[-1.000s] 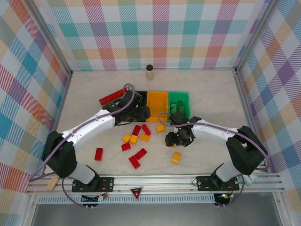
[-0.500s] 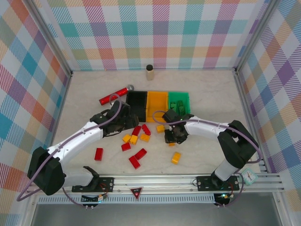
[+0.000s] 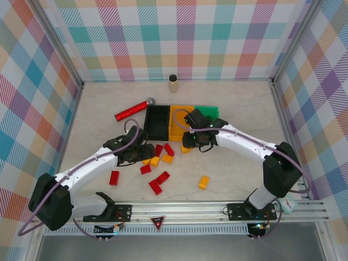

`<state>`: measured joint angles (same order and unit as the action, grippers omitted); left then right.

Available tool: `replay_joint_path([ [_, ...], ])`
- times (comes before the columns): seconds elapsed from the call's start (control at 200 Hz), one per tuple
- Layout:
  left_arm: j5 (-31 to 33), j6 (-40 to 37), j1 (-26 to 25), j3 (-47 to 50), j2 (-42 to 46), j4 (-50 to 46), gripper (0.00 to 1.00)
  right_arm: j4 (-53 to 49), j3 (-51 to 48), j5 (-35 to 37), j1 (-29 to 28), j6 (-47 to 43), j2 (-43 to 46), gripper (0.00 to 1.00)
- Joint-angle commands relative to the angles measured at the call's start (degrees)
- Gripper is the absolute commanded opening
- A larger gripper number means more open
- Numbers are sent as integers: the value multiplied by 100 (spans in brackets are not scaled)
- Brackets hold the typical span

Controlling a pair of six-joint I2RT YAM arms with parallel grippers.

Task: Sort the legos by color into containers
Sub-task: Place the lego in the container.

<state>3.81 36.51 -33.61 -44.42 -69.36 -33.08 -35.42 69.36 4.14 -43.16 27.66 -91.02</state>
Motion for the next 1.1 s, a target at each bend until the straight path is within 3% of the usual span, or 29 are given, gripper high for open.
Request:
replay_joint_path([
  [0.0,-202,50,38,127,124,-193,69,-197,556,265,2,-397,-422,28],
  [0.385,-169,-66,37,206,223,-682,68,-414,2471,-52,413,-882,-1862,31],
  [0.49,-221,-64,35,238,206,-682,68,-557,2696,25,456,-944,-2048,44],
  [0.545,-203,-75,38,235,195,-699,68,-555,2666,4,477,-938,-2030,51],
  [0.695,-171,-123,38,198,74,-674,68,-388,2263,-250,484,-906,-1771,54],
  [0.915,-119,-379,39,-189,-621,-608,64,-58,1395,-726,428,-747,-1092,54],
  [1.095,-117,-550,34,-485,-1220,-503,60,61,601,-621,364,-533,-434,54],
])
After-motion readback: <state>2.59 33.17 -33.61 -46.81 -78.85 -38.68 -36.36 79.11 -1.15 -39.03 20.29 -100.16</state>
